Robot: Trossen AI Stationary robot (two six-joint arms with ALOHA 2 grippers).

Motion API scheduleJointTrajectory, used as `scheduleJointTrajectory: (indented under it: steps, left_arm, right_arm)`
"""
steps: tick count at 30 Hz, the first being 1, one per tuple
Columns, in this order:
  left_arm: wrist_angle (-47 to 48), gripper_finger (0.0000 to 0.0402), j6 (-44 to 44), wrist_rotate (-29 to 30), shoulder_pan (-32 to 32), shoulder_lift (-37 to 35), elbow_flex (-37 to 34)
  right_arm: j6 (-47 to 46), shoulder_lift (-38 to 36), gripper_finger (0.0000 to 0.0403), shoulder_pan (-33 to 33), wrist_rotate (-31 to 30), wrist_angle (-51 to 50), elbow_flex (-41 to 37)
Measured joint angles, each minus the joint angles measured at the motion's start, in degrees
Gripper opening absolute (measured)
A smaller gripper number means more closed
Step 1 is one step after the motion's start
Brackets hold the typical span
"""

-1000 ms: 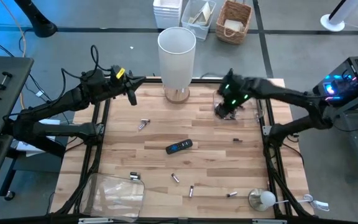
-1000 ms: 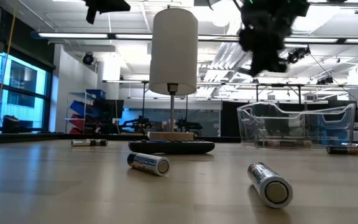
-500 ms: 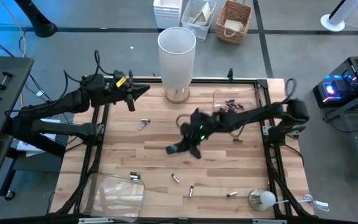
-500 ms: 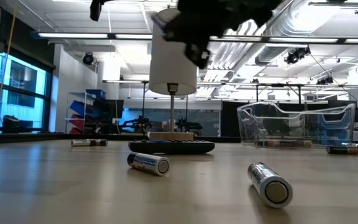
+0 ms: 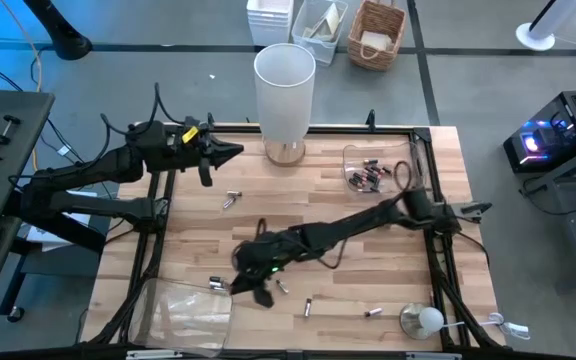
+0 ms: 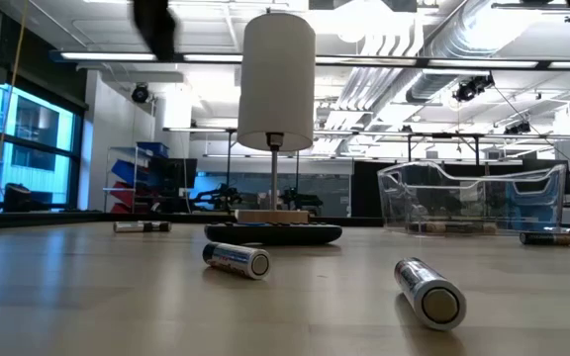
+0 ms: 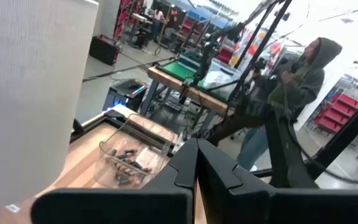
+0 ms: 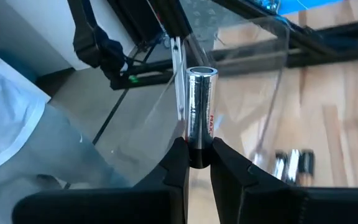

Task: Sort batteries
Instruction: Put the silver battery into the bottom transparent bin

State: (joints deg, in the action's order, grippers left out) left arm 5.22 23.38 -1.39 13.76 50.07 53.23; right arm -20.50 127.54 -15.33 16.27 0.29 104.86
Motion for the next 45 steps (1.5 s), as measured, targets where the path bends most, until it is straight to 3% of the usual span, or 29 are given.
scheduleJointTrajectory:
  steps: [4, 8, 16, 20, 25, 30, 34, 38, 42, 45]
  left_arm:
    - [-0.87, 0.0001, 0.07, -0.13, 0.00, -0.30, 0.00]
    - [-0.64, 0.0001, 0.04, -0.12, 0.00, -0.89, 0.00]
    - [-0.37, 0.0001, -0.75, -0.06, 0.00, -1.04, 0.00]
    - [-0.37, 0.0001, 1.08, 0.05, 0.00, -1.04, 0.00]
    - [-0.30, 0.0001, 1.49, 1.05, -0.11, -1.10, -0.02]
    - [0.37, 0.0000, 1.51, 2.18, -0.70, -0.67, -0.04]
    - [1.98, 0.0000, 1.51, 2.18, -1.29, -0.10, -0.04]
    - [3.80, 0.0000, 1.51, 2.27, -2.00, 0.34, -0.04]
    - [4.85, 0.0000, 1.32, 2.26, -2.62, 1.02, -0.06]
    - [4.63, 0.0000, 0.14, 2.23, -2.62, 1.60, -0.04]
  right_arm:
    - [1.69, 7.27, 0.0038, -0.37, 1.06, -2.96, 11.33]
    - [4.10, 13.02, 0.0073, -1.26, 1.19, -6.86, 19.94]
    - [10.13, 17.19, 0.0151, -2.93, 0.30, -17.41, 29.00]
    - [13.16, 12.94, 0.0178, -2.02, -0.28, -29.56, 29.35]
    - [16.38, 7.94, 0.0182, -1.78, -4.94, -51.61, 29.37]
    - [13.51, 7.14, 0.0182, -5.52, -5.37, -71.06, 29.16]
    - [4.33, 6.81, 0.0183, -12.66, -6.63, -73.33, 23.26]
    - [-14.83, 6.89, 0.0183, -18.43, -9.39, -73.39, 17.85]
    - [-38.79, 6.89, 0.0183, -19.16, -9.94, -70.22, 17.24]
    - [-51.77, 6.83, 0.0180, -17.38, -12.76, -67.43, 18.05]
